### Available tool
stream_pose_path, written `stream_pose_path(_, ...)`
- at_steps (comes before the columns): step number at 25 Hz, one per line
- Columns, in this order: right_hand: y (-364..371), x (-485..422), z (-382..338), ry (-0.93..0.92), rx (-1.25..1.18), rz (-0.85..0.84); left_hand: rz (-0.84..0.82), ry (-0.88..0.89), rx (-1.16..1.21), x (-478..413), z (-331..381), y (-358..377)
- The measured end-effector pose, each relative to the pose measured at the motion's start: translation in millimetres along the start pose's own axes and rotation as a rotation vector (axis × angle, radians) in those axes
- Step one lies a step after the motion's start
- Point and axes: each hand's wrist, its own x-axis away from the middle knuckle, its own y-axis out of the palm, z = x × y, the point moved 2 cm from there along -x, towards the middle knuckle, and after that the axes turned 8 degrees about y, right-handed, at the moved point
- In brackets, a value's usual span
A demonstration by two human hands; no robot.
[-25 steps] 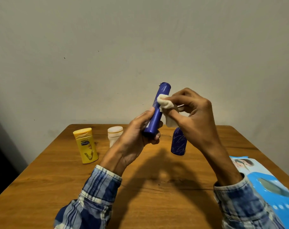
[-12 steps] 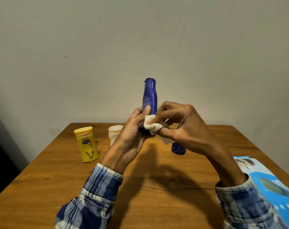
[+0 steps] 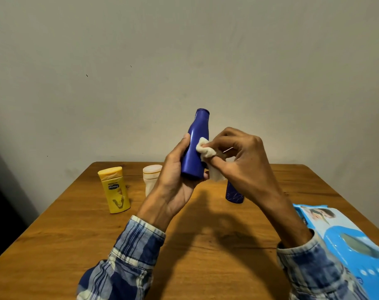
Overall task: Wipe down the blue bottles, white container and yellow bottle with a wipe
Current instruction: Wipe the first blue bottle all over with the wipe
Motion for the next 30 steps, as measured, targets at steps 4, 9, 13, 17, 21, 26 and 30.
stream_pose_path(4,14,7,-15,-0.132,0.028,-0.215,0.043,-0.031,0.008,2,1,0)
stream_pose_path(9,-6,0,0,0.0,0.098,-0.054,0.06,0.021,0.056,-1,5,1)
stream_pose_path(13,10,5,-13,-0.091,0.0,-0.196,0.094,0.03,0.095,-3,8,-4)
stream_pose_path(17,2,0,-1,-0.002,-0.012,-0.096,0.086,0.085,0.087,-7,8,-6)
stream_pose_path(21,7,3,-9,-0.062,-0.029,-0.188,0.082,0.068,0.074,-7,6,-7)
stream_pose_path(26,-8,0,3,0.011,-0.03,0.202,-0.042,0.144,-0.34,-4,0,-2)
stream_pose_path(30,-1,2,-1,-0.014,-0.051,0.007,-0.125,0.161,-0.495,-1,5,-2)
